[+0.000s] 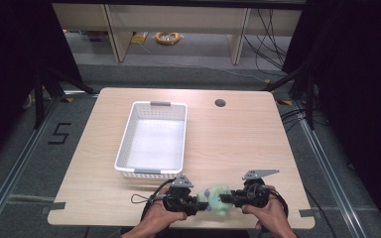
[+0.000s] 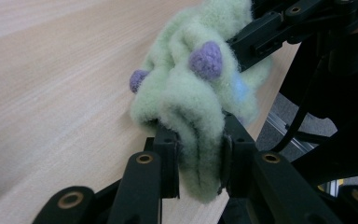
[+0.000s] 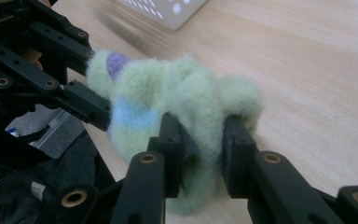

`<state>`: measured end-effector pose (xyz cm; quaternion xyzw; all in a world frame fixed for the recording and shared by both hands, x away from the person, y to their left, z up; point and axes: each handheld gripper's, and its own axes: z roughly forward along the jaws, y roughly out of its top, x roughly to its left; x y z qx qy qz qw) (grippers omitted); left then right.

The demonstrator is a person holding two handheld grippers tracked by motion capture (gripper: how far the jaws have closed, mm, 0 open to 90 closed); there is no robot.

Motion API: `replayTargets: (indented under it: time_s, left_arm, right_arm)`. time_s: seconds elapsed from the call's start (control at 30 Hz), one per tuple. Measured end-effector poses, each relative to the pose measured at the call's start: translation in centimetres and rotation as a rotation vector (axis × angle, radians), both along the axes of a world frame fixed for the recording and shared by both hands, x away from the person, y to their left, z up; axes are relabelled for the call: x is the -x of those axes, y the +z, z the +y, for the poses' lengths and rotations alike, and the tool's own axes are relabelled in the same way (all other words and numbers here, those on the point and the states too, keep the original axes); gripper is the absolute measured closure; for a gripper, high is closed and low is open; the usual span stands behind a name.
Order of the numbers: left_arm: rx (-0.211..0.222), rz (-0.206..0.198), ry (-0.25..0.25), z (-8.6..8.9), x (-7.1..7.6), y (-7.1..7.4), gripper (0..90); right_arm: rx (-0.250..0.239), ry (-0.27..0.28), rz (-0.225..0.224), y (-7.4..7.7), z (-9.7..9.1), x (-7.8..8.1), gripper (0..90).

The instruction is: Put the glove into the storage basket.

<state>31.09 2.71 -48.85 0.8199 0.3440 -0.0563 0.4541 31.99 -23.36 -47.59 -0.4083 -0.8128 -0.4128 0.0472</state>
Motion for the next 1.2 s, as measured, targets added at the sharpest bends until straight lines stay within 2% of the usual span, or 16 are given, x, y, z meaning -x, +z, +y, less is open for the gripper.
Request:
replayTargets:
  time_s: [0.03, 0.1, 0.2, 0.3, 0.4, 0.47, 0.57, 0.63, 0.67, 0.7, 0.73, 0.87, 0.97, 1.07, 1.17, 1.2]
  left_arm:
    - [-0.003, -0.007, 0.001, 0.1, 0.0, 0.3, 71.9]
    - [0.006, -0.005, -0.005, 0.2, 0.0, 0.5, 71.9]
    - [0.017, -0.029, -0.006, 0.6, -0.2, 1.5, 71.9]
    - [0.015, -0.033, -0.004, 1.0, -0.4, 2.0, 71.8]
    - [0.018, -0.039, 0.011, 1.7, -0.8, 2.9, 71.8]
    - [0.010, -0.050, 0.014, 2.4, -1.2, 3.9, 71.7]
    - [0.003, -0.061, 0.015, 3.1, -1.6, 4.6, 71.6]
    - [-0.009, -0.075, 0.013, 3.6, -1.9, 5.1, 71.7]
    - [-0.007, -0.069, 0.023, 4.0, -2.0, 5.4, 71.6]
    - [-0.001, -0.064, 0.025, 4.3, -2.2, 5.6, 71.6]
    - [-0.015, -0.072, 0.035, 4.9, -2.4, 6.1, 71.6]
    - [-0.027, -0.079, 0.037, 5.7, -2.8, 6.8, 71.5]
    - [-0.023, -0.073, 0.058, 6.5, -3.3, 7.4, 71.5]
    - [-0.030, -0.074, 0.071, 7.5, -4.1, 8.2, 71.4]
    - [-0.024, -0.075, 0.078, 8.1, -4.5, 8.6, 71.5]
    - [-0.025, -0.079, 0.086, 8.4, -4.6, 8.9, 71.5]
  right_arm:
    - [-0.002, 0.019, -0.037, 0.3, 0.1, -0.1, 73.7]
    - [0.005, 0.009, -0.027, 0.5, 0.2, 0.0, 73.7]
    - [-0.008, 0.022, -0.060, 1.1, 0.5, -0.3, 73.8]
    - [-0.009, 0.014, -0.055, 1.7, 1.0, -0.2, 73.9]
    - [-0.010, 0.026, -0.079, 2.5, 1.6, -0.8, 73.9]
    - [-0.018, 0.036, -0.104, 3.3, 2.3, -1.4, 73.9]
    - [-0.025, 0.031, -0.089, 4.0, 2.9, -1.6, 73.9]
    - [-0.018, 0.029, -0.111, 4.5, 3.5, -1.9, 73.9]
    - [-0.016, 0.031, -0.095, 4.8, 3.7, -2.0, 73.9]
    - [-0.021, 0.042, -0.119, 5.2, 4.3, -2.5, 73.9]
    - [-0.021, 0.044, -0.128, 5.4, 4.5, -2.8, 73.9]
    - [-0.039, 0.068, -0.125, 6.0, 5.4, -3.6, 73.9]
    - [-0.027, 0.067, -0.124, 6.7, 6.3, -4.2, 74.0]
    - [-0.023, 0.085, -0.154, 7.6, 7.4, -5.0, 74.0]
    - [-0.020, 0.071, -0.145, 8.2, 8.0, -5.3, 74.0]
    - [-0.022, 0.084, -0.176, 8.6, 8.4, -6.0, 74.0]
